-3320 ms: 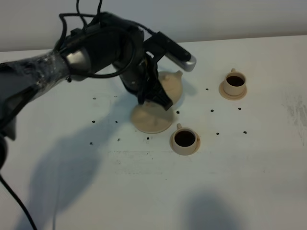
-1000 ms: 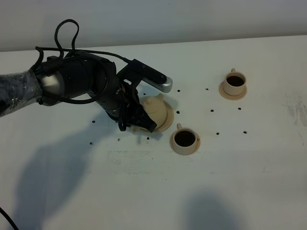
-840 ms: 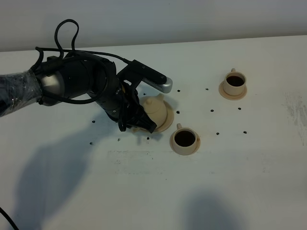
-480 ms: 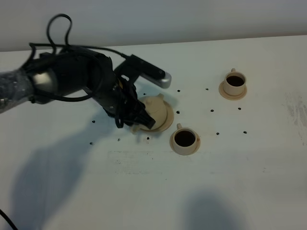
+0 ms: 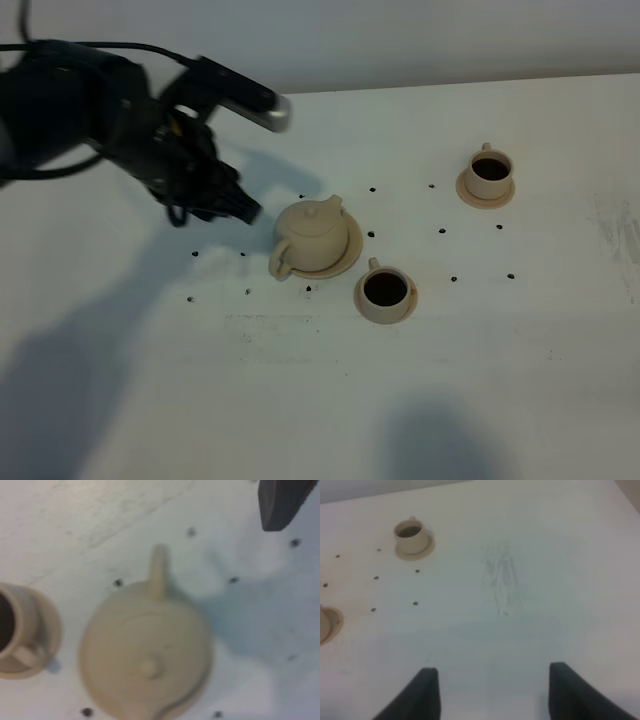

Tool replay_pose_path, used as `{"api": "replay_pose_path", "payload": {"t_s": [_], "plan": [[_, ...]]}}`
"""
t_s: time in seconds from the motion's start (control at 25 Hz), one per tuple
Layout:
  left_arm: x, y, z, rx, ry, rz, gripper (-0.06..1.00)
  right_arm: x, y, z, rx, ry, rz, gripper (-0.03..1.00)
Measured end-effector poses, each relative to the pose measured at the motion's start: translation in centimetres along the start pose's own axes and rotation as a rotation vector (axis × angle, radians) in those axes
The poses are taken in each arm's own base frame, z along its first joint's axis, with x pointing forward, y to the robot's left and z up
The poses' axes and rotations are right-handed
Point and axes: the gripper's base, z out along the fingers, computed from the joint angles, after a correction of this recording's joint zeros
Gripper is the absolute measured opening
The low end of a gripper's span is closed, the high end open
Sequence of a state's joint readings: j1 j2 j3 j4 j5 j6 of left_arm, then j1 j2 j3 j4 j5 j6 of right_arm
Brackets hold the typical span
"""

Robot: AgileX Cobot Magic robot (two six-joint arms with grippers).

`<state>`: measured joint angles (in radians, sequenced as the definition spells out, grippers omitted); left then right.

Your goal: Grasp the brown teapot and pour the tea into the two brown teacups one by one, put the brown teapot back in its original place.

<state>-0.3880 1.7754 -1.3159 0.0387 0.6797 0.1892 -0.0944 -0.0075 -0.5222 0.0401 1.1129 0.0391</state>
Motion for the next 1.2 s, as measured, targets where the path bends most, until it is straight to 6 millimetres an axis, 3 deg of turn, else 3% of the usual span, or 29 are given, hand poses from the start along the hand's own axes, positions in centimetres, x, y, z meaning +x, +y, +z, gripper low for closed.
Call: {"api": "replay_pose_path", "payload": {"t_s": [0.2,0.44,0.56,0.88,1.2], "plan": [[2.5,2.9,-2.6,-0.049,-0.002,-0.076,0.4,0.0,0.0,0.0,0.0,0.0,0.0,0.47],[8.1,5.7,-6.8,-0.146,-0.021,-0.224,0.4,0.0,0.0,0.0,0.0,0.0,0.0,0.47],[11.0,5.9,-9.2,-0.179,-0.037,-0.303,0.4,0.0,0.0,0.0,0.0,0.0,0.0,0.47],[18.2,3.6,-15.4,-0.244,-0.067,-0.426,0.4,0.0,0.0,0.0,0.0,0.0,0.0,0.47],[22.9,-1.3,-18.4,-0.144,-0.159,-0.493,0.4,0.0,0.0,0.0,0.0,0.0,0.0,0.47]]}}
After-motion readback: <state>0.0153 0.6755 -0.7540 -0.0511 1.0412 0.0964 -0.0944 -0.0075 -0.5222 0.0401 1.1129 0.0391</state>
